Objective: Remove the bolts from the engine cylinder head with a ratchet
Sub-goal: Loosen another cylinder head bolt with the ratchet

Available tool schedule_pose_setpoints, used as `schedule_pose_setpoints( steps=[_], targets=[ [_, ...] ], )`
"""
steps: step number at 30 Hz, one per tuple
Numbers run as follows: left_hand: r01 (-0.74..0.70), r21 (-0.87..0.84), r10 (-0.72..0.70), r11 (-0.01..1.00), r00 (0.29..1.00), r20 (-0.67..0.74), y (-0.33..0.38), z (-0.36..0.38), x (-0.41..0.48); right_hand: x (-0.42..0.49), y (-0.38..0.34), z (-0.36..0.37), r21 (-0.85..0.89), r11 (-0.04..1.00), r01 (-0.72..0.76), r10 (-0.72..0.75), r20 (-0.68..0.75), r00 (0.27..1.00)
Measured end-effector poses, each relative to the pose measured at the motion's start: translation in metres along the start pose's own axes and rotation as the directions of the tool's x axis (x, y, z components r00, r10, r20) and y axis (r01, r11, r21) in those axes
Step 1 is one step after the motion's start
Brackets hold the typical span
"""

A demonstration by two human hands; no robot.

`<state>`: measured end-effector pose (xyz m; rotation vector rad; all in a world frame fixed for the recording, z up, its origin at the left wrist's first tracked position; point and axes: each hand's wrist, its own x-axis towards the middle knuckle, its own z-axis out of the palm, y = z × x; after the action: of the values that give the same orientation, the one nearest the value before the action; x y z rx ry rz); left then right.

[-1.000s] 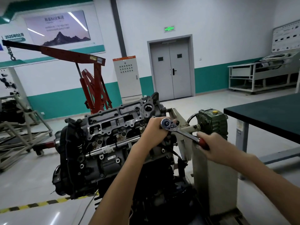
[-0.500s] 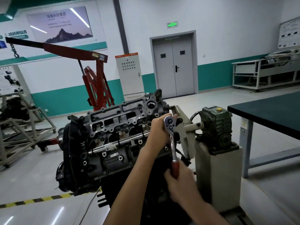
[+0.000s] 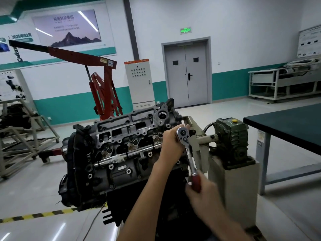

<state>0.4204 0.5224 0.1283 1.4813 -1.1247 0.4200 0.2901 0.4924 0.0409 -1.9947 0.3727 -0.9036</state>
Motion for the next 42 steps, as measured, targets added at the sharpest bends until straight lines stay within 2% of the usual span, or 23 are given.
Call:
schedule_pose_setpoints(
  steps=[2, 4, 6, 9, 12, 14, 15, 18, 21, 23, 25, 27, 30, 33, 35, 37, 39, 41, 42],
  targets=[
    [0.022, -0.026, -0.022, 0.999, 1.0, -0.004, 0.001, 0.003, 0.0, -0.012, -0.019, 0.036, 0.224, 0.969, -0.107, 0.104, 0.026, 0.994],
    [0.021, -0.006, -0.021, 1.0, 1.0, 0.01, 0.0, 0.002, 0.0, -0.014, -0.027, 0.048, 0.302, 0.941, -0.155, 0.141, 0.067, 0.988],
    [0.008, 0.005, -0.009, 1.0, 0.998, 0.056, -0.002, -0.002, 0.002, -0.007, -0.02, 0.029, 0.18, 0.977, -0.118, 0.104, 0.087, 0.991],
    [-0.009, 0.03, 0.006, 1.0, 0.994, 0.107, -0.001, -0.008, 0.005, 0.019, 0.003, -0.028, -0.117, 0.992, 0.048, -0.025, 0.196, 0.98],
    [-0.016, 0.033, 0.014, 0.999, 0.997, 0.075, 0.001, -0.01, 0.009, 0.065, 0.006, -0.079, -0.354, 0.905, 0.234, -0.112, 0.333, 0.936],
    [-0.005, 0.009, 0.005, 1.0, 0.998, 0.055, 0.002, -0.009, 0.008, 0.085, 0.003, -0.094, -0.448, 0.821, 0.353, -0.187, 0.373, 0.909],
    [-0.006, -0.003, 0.006, 1.0, 0.998, 0.055, 0.002, -0.008, 0.006, 0.086, 0.005, -0.096, -0.471, 0.804, 0.363, -0.192, 0.373, 0.908],
    [-0.019, -0.051, 0.019, 0.998, 1.0, 0.002, 0.005, 0.0, -0.003, 0.056, 0.012, -0.074, -0.384, 0.9, 0.208, -0.105, 0.272, 0.956],
    [-0.019, -0.098, 0.012, 0.995, 0.998, -0.069, 0.001, 0.007, -0.005, 0.009, 0.001, -0.018, -0.094, 0.995, 0.036, -0.027, 0.094, 0.995],
    [0.006, -0.1, -0.012, 0.995, 0.998, -0.06, -0.002, 0.007, -0.003, -0.007, -0.014, 0.022, 0.119, 0.988, -0.101, 0.095, 0.059, 0.994],
    [-0.008, -0.062, 0.006, 0.998, 0.999, -0.033, -0.004, 0.003, -0.002, -0.012, -0.022, 0.04, 0.23, 0.959, -0.165, 0.152, 0.074, 0.986],
    [-0.066, -0.028, 0.066, 0.997, 0.998, -0.006, -0.004, 0.0, -0.001, -0.006, -0.017, 0.026, 0.166, 0.977, -0.136, 0.12, 0.105, 0.987],
    [-0.124, -0.001, 0.124, 0.992, 0.992, -0.02, -0.003, -0.002, 0.002, 0.02, 0.004, -0.028, -0.122, 0.992, 0.033, -0.008, 0.203, 0.979],
    [-0.12, -0.023, 0.119, 0.992, 0.992, -0.043, -0.003, 0.0, 0.003, 0.061, 0.011, -0.08, -0.378, 0.908, 0.181, -0.059, 0.313, 0.948],
    [-0.109, -0.05, 0.108, 0.993, 0.994, -0.027, -0.004, 0.0, 0.002, 0.075, 0.013, -0.092, -0.456, 0.848, 0.269, -0.105, 0.353, 0.93],
    [-0.104, -0.058, 0.102, 0.993, 0.994, -0.037, -0.003, 0.002, -0.002, 0.067, 0.014, -0.084, -0.424, 0.873, 0.241, -0.116, 0.3, 0.947],
    [-0.098, -0.067, 0.093, 0.993, 0.993, -0.075, 0.0, 0.005, -0.004, 0.04, 0.012, -0.06, -0.317, 0.937, 0.148, -0.1, 0.163, 0.982],
    [-0.105, -0.083, 0.095, 0.991, 0.989, -0.117, 0.0, 0.009, -0.004, 0.012, 0.001, -0.023, -0.131, 0.991, 0.006, 0.0, 0.049, 0.999],
    [-0.099, -0.091, 0.087, 0.991, 0.988, -0.127, 0.0, 0.009, -0.003, 0.003, -0.006, -0.003, -0.011, 0.997, -0.08, 0.081, 0.042, 0.996]
  ],
)
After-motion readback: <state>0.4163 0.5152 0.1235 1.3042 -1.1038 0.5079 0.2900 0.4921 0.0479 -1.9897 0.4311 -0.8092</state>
